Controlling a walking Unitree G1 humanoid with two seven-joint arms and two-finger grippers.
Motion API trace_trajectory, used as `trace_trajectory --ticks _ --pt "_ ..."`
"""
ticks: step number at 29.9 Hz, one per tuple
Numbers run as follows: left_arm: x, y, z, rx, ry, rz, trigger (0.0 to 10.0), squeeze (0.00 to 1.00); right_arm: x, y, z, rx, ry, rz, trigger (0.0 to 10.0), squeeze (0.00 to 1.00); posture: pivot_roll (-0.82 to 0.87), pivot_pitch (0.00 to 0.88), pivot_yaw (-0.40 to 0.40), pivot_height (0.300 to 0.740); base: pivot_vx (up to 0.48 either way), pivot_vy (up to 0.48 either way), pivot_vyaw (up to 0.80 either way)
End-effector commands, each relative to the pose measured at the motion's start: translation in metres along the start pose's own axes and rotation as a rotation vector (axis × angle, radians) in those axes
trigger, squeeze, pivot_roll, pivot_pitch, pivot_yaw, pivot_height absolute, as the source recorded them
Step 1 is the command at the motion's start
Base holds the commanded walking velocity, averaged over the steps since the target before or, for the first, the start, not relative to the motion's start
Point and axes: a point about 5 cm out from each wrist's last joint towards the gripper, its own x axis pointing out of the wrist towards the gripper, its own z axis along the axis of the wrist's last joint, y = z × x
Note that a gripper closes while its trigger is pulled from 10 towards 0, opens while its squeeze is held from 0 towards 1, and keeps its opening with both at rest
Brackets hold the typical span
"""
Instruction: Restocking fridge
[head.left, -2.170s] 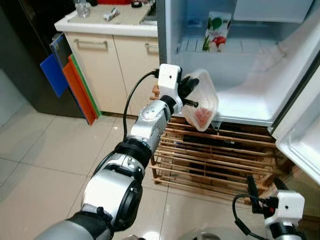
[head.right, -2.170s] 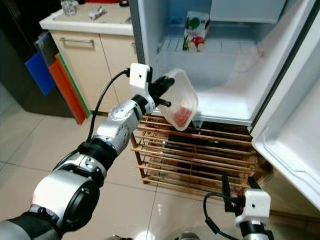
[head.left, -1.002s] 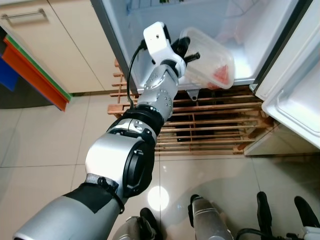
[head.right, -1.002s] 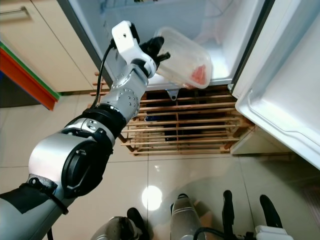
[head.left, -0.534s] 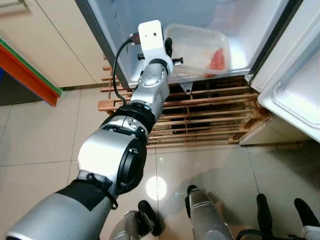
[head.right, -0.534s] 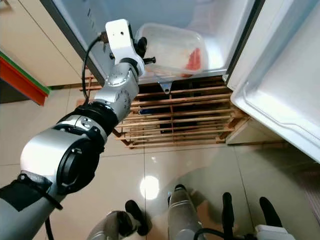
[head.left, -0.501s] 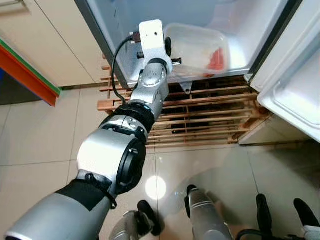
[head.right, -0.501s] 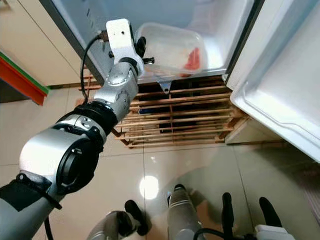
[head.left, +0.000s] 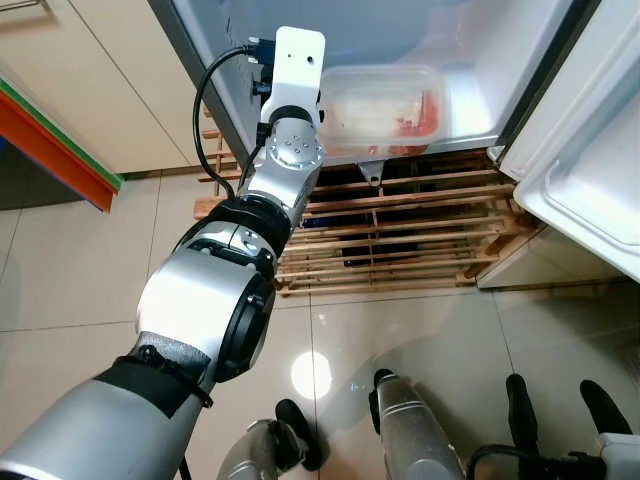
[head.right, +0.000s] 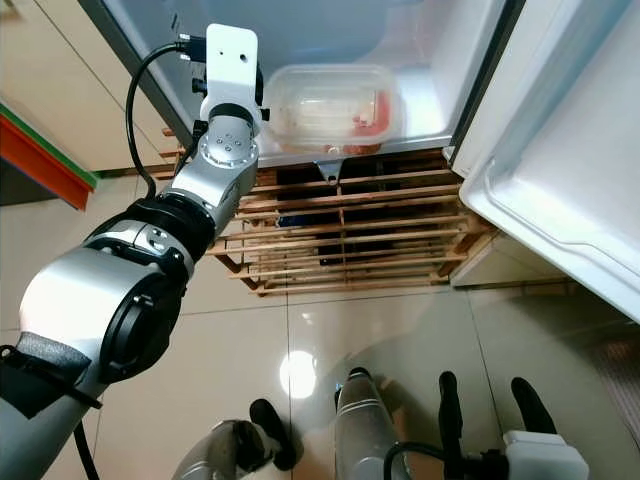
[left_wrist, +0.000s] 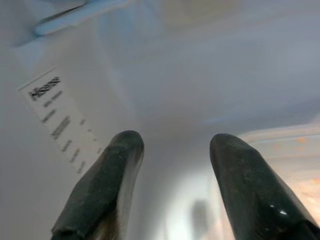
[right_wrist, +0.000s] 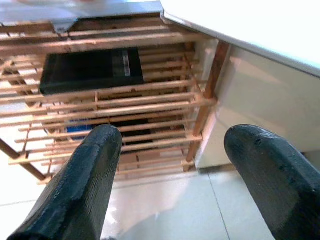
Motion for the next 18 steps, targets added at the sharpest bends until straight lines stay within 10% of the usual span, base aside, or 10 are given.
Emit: trace_trajectory --ticks 1,3,4,6,7,18 --pt "-0.001 -0.006 -0.003 -0.032 0.026 -0.059 10.0 1.0 -0.001 -0.002 -0.005 0.003 0.031 -0.002 10.0 0.0 -0.55 0.258 0.121 0.74 0.0 0.0 0.0" --pt "-0.004 -0.013 -0.004 -0.063 0.042 -0.11 10.0 1.0 0.004 -0.001 -0.007 0.005 0.028 0.011 10.0 0.0 -0.55 0.255 0.119 0.74 0.0 0.0 0.0" --pt "-0.005 -0.016 -0.004 -0.083 0.046 -0.132 10.0 0.24 0.006 -0.001 -0.008 0.006 0.026 0.016 10.0 0.0 -0.53 0.25 0.117 0.74 0.0 0.0 0.0" --pt "-0.005 -0.018 -0.005 -0.095 0.048 -0.146 10.0 0.24 0.008 -0.001 -0.008 0.006 0.024 0.019 10.0 0.0 -0.53 0.248 0.116 0.74 0.0 0.0 0.0" --pt "-0.009 -0.024 -0.009 -0.116 0.062 -0.169 10.0 0.0 0.013 -0.001 -0.01 0.008 0.017 0.027 10.0 0.0 -0.49 0.232 0.111 0.74 0.0 0.0 0.0" --pt "-0.015 -0.031 0.003 -0.229 -0.112 -0.268 10.0 0.0 0.054 0.004 -0.01 0.025 -0.072 0.078 10.0 0.0 -0.41 0.153 0.102 0.74 0.0 0.0 0.0"
